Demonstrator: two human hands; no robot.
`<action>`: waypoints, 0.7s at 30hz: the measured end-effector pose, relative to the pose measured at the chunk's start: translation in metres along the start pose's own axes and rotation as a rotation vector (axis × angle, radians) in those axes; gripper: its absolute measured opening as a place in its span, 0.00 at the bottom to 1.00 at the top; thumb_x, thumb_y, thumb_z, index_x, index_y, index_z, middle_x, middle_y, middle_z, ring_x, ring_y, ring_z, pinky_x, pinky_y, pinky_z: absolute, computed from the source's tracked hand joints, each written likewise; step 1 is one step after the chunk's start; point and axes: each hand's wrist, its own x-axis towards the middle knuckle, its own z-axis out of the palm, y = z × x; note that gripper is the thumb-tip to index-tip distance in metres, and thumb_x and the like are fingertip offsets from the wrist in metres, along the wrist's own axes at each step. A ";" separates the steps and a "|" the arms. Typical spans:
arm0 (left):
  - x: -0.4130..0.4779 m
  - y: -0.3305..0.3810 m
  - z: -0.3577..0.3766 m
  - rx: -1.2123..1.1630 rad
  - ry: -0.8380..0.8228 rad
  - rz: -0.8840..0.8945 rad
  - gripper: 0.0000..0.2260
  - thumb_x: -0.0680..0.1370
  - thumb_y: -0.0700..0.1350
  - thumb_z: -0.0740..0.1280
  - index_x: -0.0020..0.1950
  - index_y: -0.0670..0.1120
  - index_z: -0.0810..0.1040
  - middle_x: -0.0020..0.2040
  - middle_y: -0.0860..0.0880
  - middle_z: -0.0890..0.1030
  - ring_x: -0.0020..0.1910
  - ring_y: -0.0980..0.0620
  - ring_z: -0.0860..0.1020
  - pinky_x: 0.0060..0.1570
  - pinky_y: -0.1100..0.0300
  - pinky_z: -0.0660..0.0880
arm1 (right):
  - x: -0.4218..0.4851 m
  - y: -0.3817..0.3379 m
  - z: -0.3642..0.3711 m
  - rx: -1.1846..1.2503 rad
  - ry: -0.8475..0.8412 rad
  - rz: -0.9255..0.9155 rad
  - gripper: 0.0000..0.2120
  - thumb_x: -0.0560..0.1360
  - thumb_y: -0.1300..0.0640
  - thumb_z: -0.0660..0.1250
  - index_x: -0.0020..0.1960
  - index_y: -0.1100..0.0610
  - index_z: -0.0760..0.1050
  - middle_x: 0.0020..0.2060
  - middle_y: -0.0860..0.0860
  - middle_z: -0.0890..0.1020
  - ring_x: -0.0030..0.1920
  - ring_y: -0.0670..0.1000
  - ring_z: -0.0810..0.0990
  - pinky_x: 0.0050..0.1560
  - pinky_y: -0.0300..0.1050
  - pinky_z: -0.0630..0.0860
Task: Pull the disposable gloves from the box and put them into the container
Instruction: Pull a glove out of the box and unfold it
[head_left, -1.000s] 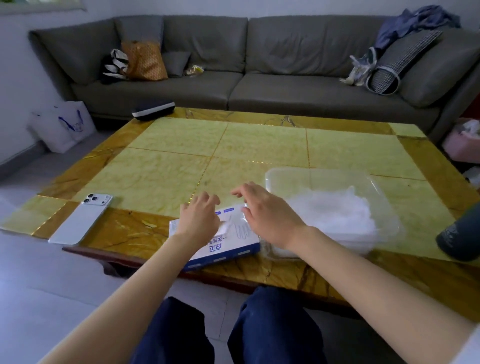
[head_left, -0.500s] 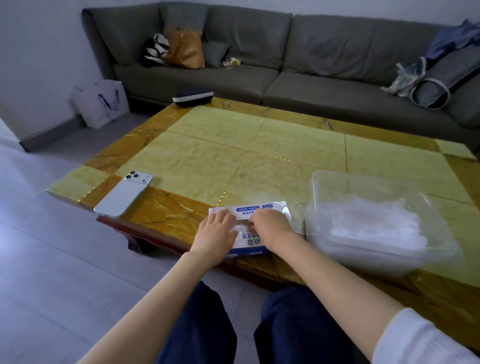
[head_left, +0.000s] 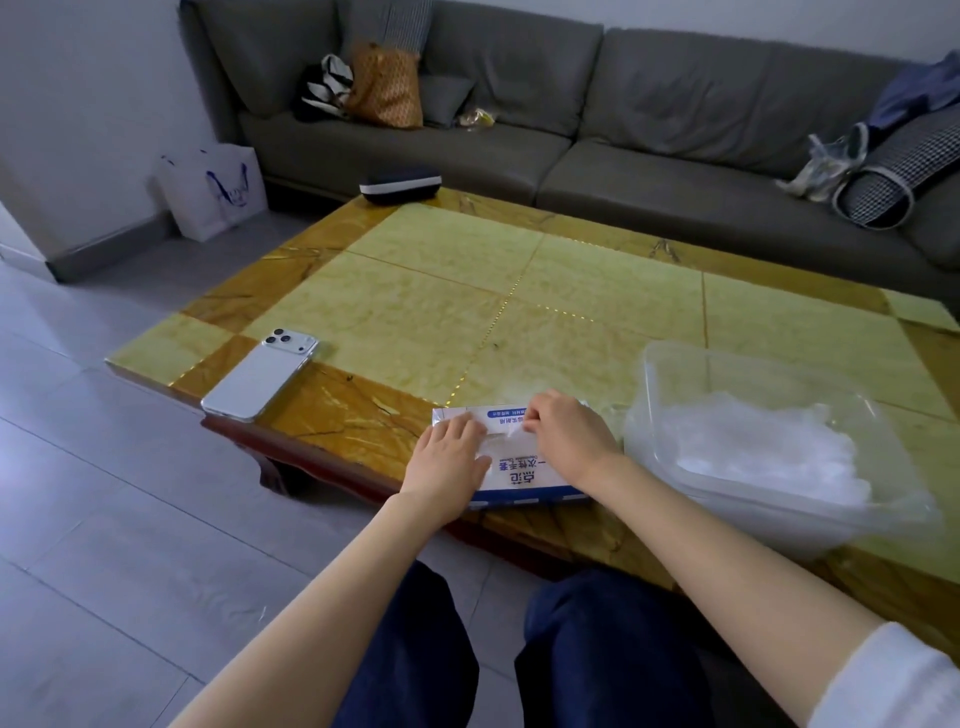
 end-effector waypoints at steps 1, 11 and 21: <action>0.000 0.000 0.000 -0.008 0.003 -0.003 0.19 0.82 0.49 0.56 0.72 0.47 0.62 0.73 0.48 0.62 0.72 0.49 0.60 0.70 0.57 0.55 | 0.000 0.001 -0.003 0.021 0.037 0.027 0.06 0.80 0.61 0.60 0.45 0.59 0.73 0.50 0.53 0.76 0.43 0.50 0.75 0.43 0.42 0.71; 0.001 -0.001 0.001 -0.031 -0.024 -0.021 0.19 0.81 0.49 0.56 0.72 0.48 0.61 0.74 0.48 0.61 0.73 0.48 0.59 0.71 0.56 0.55 | -0.004 0.011 -0.007 0.195 0.005 0.174 0.12 0.79 0.54 0.62 0.55 0.62 0.72 0.51 0.50 0.76 0.51 0.51 0.76 0.53 0.47 0.74; 0.005 -0.002 -0.003 -0.041 -0.057 -0.040 0.19 0.80 0.50 0.59 0.70 0.48 0.64 0.70 0.48 0.65 0.69 0.48 0.64 0.68 0.56 0.59 | 0.006 -0.007 -0.091 0.198 0.484 -0.034 0.09 0.79 0.59 0.62 0.43 0.63 0.74 0.40 0.54 0.79 0.40 0.54 0.77 0.43 0.51 0.76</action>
